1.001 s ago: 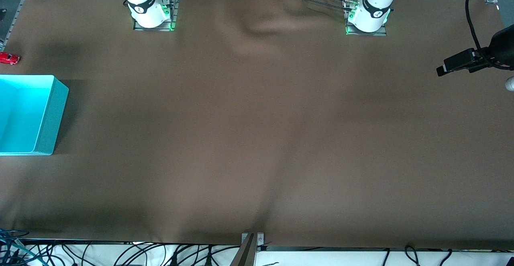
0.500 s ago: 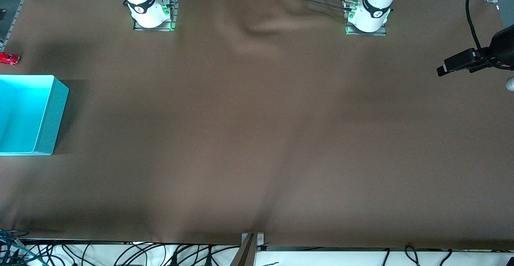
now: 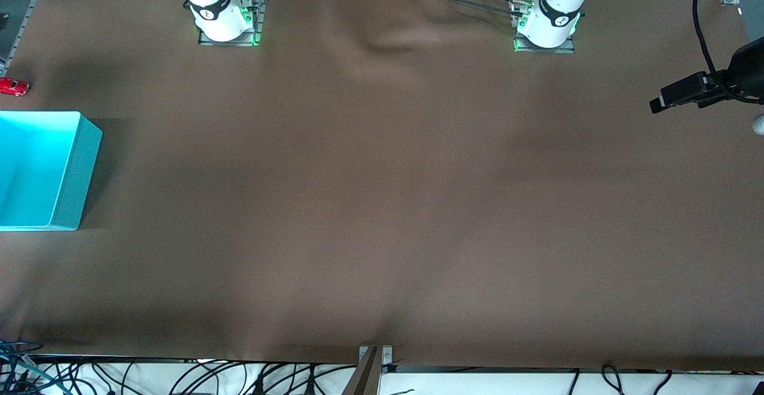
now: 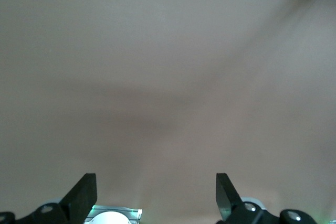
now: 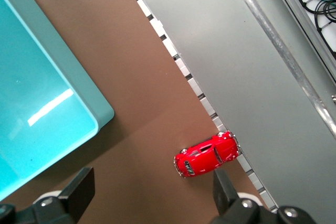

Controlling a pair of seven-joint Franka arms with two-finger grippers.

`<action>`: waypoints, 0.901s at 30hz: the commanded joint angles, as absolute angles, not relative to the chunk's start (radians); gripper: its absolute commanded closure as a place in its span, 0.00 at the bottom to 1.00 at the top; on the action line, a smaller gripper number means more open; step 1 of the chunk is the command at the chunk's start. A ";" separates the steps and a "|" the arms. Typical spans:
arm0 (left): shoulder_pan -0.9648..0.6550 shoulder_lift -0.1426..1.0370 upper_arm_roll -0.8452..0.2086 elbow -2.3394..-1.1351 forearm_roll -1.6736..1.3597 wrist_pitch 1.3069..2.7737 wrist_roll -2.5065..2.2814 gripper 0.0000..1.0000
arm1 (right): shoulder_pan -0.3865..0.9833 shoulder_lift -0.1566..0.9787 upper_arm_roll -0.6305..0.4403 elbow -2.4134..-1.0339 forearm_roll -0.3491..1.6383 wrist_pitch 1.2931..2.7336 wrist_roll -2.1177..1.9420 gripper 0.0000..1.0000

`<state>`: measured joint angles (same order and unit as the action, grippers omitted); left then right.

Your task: Wind red beetle toy and store in blue box

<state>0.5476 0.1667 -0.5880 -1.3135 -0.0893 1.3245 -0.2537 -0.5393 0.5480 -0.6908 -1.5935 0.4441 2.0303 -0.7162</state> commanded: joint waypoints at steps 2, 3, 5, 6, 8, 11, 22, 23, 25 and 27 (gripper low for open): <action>0.554 0.163 -0.592 -1.301 -0.083 1.321 -0.249 0.00 | -0.545 0.589 -0.689 -1.589 0.472 2.108 -0.623 0.00; 0.554 0.163 -0.592 -1.301 -0.083 1.321 -0.249 0.00 | -0.545 0.591 -0.689 -1.588 0.472 2.112 -0.611 0.00; 0.554 0.163 -0.592 -1.301 -0.083 1.319 -0.249 0.00 | -0.545 0.591 -0.687 -1.588 0.472 2.115 -0.588 0.00; 0.554 0.163 -0.592 -1.301 -0.083 1.321 -0.249 0.00 | -0.543 0.594 -0.687 -1.588 0.472 2.114 -0.572 0.00; 0.554 0.163 -0.592 -1.301 -0.083 1.319 -0.249 0.00 | -0.540 0.595 -0.686 -1.588 0.472 2.111 -0.542 0.00; 0.554 0.163 -0.592 -1.301 -0.081 1.321 -0.249 0.00 | -0.529 0.597 -0.680 -1.589 0.472 2.108 -0.479 0.00; 0.554 0.161 -0.592 -1.301 -0.083 1.319 -0.249 0.00 | -0.529 0.644 -0.653 -1.591 0.476 2.189 -0.345 0.00; 0.554 0.161 -0.592 -1.301 -0.083 1.319 -0.249 0.00 | -0.532 0.646 -0.652 -1.592 0.482 2.191 -0.345 0.00; 0.554 0.161 -0.592 -1.301 -0.083 1.319 -0.249 0.00 | -0.532 0.649 -0.653 -1.595 0.508 2.192 -0.344 0.00; 0.554 0.161 -0.592 -1.301 -0.083 1.319 -0.249 0.00 | -0.535 0.653 -0.655 -1.598 0.526 2.194 -0.345 0.00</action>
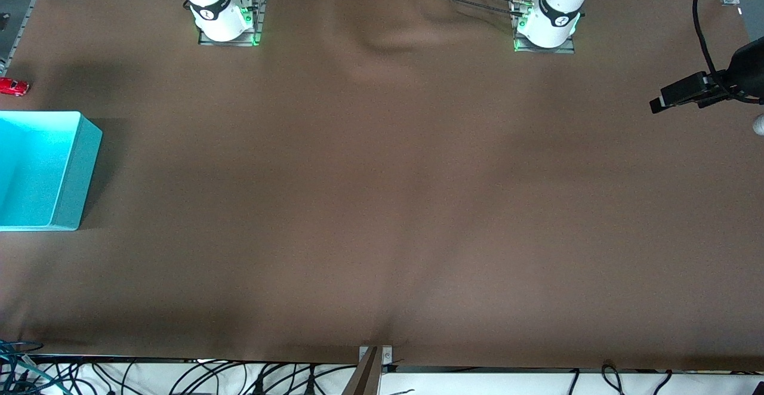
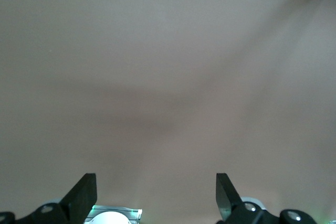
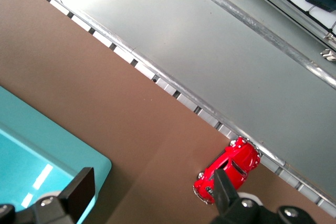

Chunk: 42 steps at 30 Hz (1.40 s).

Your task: Wind red beetle toy and store in blue box

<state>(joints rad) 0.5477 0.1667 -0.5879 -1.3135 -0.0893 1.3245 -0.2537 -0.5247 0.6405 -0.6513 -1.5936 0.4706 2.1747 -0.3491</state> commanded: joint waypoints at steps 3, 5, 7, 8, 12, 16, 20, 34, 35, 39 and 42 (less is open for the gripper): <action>0.554 0.161 -0.592 -1.301 -0.083 1.319 -0.249 0.00 | -0.549 0.663 -0.655 -1.598 0.543 2.223 -0.344 0.00; 0.554 0.161 -0.592 -1.301 -0.083 1.319 -0.249 0.00 | -0.551 0.689 -0.655 -1.598 0.569 2.250 -0.344 0.00; 0.554 0.163 -0.592 -1.301 -0.083 1.319 -0.249 0.00 | -0.551 0.710 -0.655 -1.601 0.592 2.282 -0.345 0.00; 0.554 0.163 -0.592 -1.301 -0.083 1.319 -0.249 0.00 | -0.552 0.715 -0.655 -1.605 0.595 2.298 -0.345 0.00; 0.554 0.163 -0.592 -1.301 -0.083 1.319 -0.249 0.00 | -0.548 0.716 -0.653 -1.649 0.612 2.370 -0.345 0.00; 0.554 0.163 -0.592 -1.301 -0.083 1.319 -0.249 0.00 | -0.532 0.707 -0.652 -1.687 0.641 2.382 -0.345 0.00; 0.554 0.163 -0.592 -1.301 -0.083 1.319 -0.249 0.00 | -0.520 0.707 -0.652 -1.704 0.673 2.387 -0.344 0.00; 0.554 0.163 -0.592 -1.301 -0.083 1.319 -0.249 0.00 | -0.502 0.718 -0.647 -1.704 0.696 2.390 -0.236 0.00; 0.554 0.163 -0.592 -1.301 -0.083 1.319 -0.249 0.00 | -0.499 0.718 -0.647 -1.706 0.696 2.393 -0.229 0.00; 0.554 0.163 -0.592 -1.301 -0.083 1.321 -0.249 0.00 | -0.492 0.718 -0.647 -1.715 0.696 2.405 -0.212 0.00; 0.554 0.163 -0.591 -1.301 -0.081 1.319 -0.247 0.00 | -0.494 0.722 -0.647 -1.715 0.696 2.405 -0.196 0.00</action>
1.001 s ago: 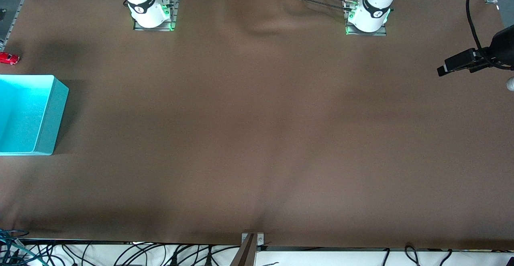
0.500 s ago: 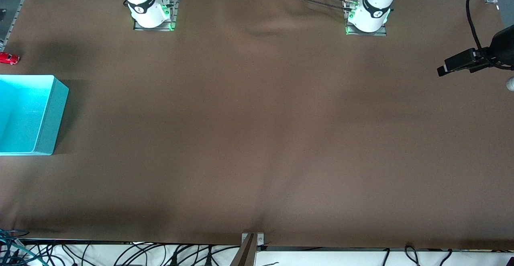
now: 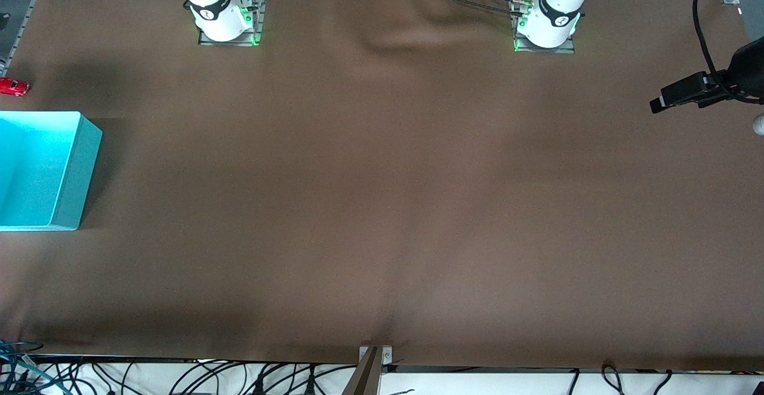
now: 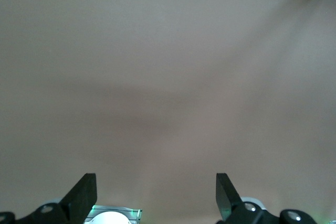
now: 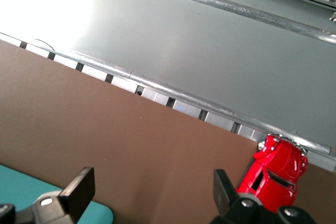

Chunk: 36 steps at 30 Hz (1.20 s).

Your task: Wind red beetle toy and store in blue box

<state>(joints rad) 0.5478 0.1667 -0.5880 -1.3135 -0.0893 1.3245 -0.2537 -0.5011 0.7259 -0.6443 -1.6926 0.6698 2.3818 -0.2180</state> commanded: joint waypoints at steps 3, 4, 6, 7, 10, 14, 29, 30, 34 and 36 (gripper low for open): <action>0.555 0.161 -0.591 -1.301 -0.080 1.319 -0.245 0.00 | -0.494 0.726 -0.647 -1.718 0.696 2.405 -0.169 0.00; 0.555 0.161 -0.591 -1.301 -0.081 1.319 -0.245 0.00 | -0.494 0.726 -0.647 -1.720 0.696 2.405 -0.164 0.00; 0.555 0.161 -0.591 -1.301 -0.081 1.319 -0.245 0.00 | -0.494 0.729 -0.647 -1.726 0.696 2.407 -0.163 0.00; 0.555 0.161 -0.591 -1.301 -0.081 1.319 -0.245 0.00 | -0.494 0.730 -0.647 -1.732 0.696 2.408 -0.161 0.00; 0.554 0.163 -0.589 -1.301 -0.081 1.319 -0.245 0.00 | -0.494 0.729 -0.649 -1.752 0.696 2.414 -0.161 0.00; 0.554 0.163 -0.589 -1.301 -0.081 1.319 -0.245 0.00 | -0.492 0.727 -0.650 -1.781 0.696 2.433 -0.153 0.00; 0.554 0.163 -0.589 -1.301 -0.081 1.319 -0.245 0.00 | -0.495 0.729 -0.675 -1.819 0.689 2.467 -0.166 0.00; 0.555 0.163 -0.589 -1.301 -0.081 1.319 -0.245 0.00 | -0.495 0.729 -0.681 -1.821 0.684 2.467 -0.166 0.00; 0.554 0.163 -0.589 -1.301 -0.081 1.319 -0.245 0.00 | -0.495 0.729 -0.693 -1.827 0.680 2.467 -0.170 0.00; 0.554 0.163 -0.589 -1.301 -0.081 1.319 -0.245 0.00 | -0.495 0.729 -0.703 -1.828 0.680 2.467 -0.173 0.00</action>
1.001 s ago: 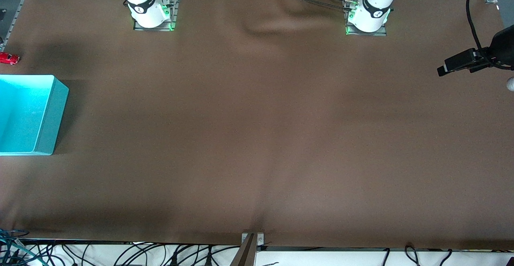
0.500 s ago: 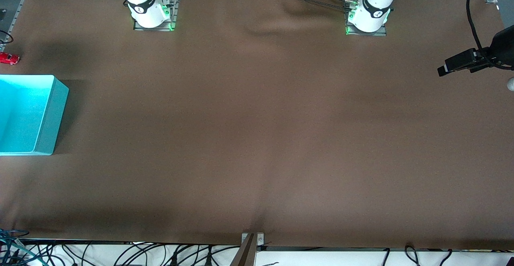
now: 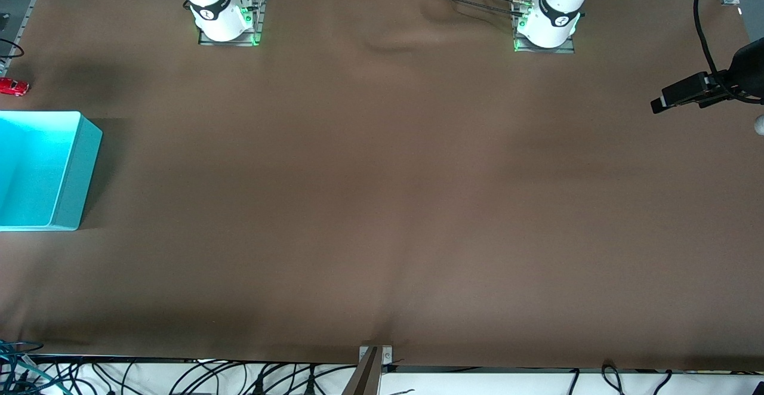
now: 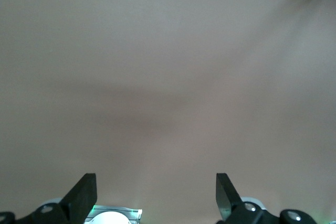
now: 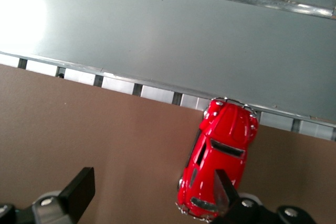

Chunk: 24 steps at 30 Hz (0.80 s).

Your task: Wind red beetle toy and store in blue box

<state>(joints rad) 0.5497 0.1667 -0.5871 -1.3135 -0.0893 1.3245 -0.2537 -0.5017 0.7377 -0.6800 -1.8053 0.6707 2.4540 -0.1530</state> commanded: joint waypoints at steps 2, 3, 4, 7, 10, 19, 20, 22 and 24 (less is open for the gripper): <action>0.554 0.163 -0.589 -1.301 -0.081 1.319 -0.245 0.00 | -0.495 0.729 -0.706 -1.835 0.680 2.467 -0.173 0.00; 0.554 0.163 -0.589 -1.301 -0.081 1.319 -0.245 0.00 | -0.495 0.732 -0.704 -1.835 0.680 2.467 -0.170 0.00; 0.554 0.163 -0.589 -1.301 -0.081 1.319 -0.245 0.00 | -0.495 0.735 -0.704 -1.835 0.680 2.467 -0.167 0.00; 0.554 0.163 -0.589 -1.301 -0.081 1.319 -0.245 0.00 | -0.497 0.753 -0.706 -1.839 0.680 2.468 -0.163 0.00; 0.555 0.163 -0.589 -1.301 -0.081 1.319 -0.245 0.00 | -0.499 0.755 -0.707 -1.861 0.680 2.471 -0.164 0.00; 0.555 0.164 -0.589 -1.301 -0.081 1.321 -0.245 0.00 | -0.506 0.762 -0.706 -1.882 0.680 2.491 -0.170 0.00; 0.555 0.163 -0.588 -1.301 -0.081 1.321 -0.245 0.00 | -0.506 0.764 -0.706 -1.882 0.680 2.491 -0.170 0.00; 0.555 0.164 -0.588 -1.301 -0.081 1.322 -0.245 0.00 | -0.509 0.769 -0.707 -1.882 0.680 2.493 -0.172 0.00; 0.554 0.164 -0.589 -1.301 -0.081 1.322 -0.245 0.00 | -0.518 0.770 -0.707 -1.882 0.680 2.497 -0.176 0.00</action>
<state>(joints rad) 0.5501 0.1667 -0.5866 -1.3134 -0.0893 1.3245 -0.2537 -0.5068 0.7681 -0.7024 -1.8721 0.6707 2.4742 -0.1545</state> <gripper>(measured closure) 0.000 0.000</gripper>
